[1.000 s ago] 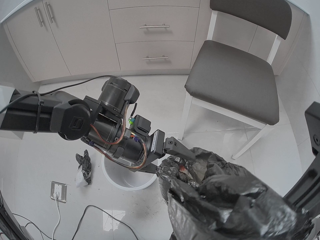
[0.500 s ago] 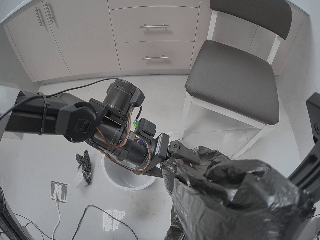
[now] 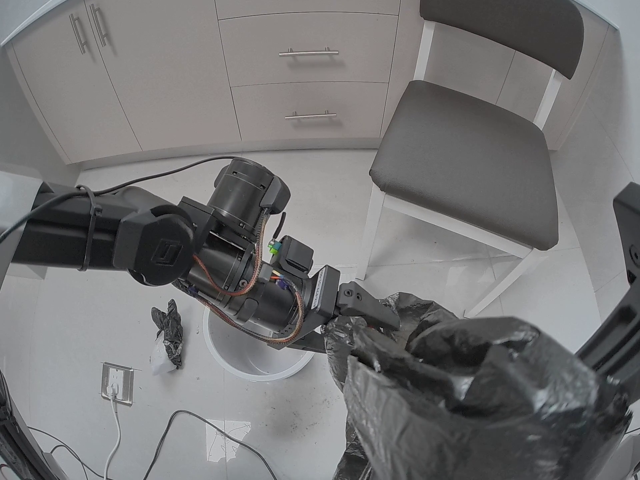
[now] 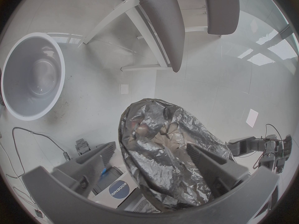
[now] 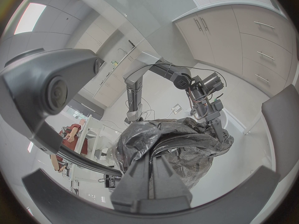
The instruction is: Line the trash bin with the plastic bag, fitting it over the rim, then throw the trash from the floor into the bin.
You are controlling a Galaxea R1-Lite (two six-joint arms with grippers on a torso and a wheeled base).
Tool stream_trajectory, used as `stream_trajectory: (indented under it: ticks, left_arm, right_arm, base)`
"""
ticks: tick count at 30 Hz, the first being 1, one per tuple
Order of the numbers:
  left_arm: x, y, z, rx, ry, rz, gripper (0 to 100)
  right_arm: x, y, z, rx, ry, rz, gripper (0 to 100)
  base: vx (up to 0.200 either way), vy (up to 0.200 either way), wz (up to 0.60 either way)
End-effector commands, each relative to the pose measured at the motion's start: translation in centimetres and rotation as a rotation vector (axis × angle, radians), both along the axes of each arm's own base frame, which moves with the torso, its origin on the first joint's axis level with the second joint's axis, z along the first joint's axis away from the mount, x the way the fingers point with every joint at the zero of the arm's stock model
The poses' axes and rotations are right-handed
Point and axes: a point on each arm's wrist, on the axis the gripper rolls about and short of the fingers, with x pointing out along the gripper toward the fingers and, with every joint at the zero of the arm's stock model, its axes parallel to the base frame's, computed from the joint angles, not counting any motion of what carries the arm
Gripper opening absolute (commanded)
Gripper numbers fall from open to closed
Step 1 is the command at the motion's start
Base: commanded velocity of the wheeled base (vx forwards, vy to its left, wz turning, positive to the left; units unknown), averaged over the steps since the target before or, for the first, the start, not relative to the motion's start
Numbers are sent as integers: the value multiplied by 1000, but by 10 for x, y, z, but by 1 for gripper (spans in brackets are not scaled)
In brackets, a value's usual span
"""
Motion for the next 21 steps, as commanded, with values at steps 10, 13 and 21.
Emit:
stream_trajectory:
  ticks: [10,13,21]
  left_arm:
    - [-1,0,2,-4,1,3,0]
    - [-5,6,13,-21,-16,10,0]
    - [-1,26,42,-103,-75,114,0]
  right_arm:
    - [1,3,-3,-13,10,-12,0]
    - [5,5,-9,-44,-11,-63,0]
    - [26,18,-31,-49,-33,-232,0]
  base:
    - [0,0,0]
    - [0,0,0]
    - [0,0,0]
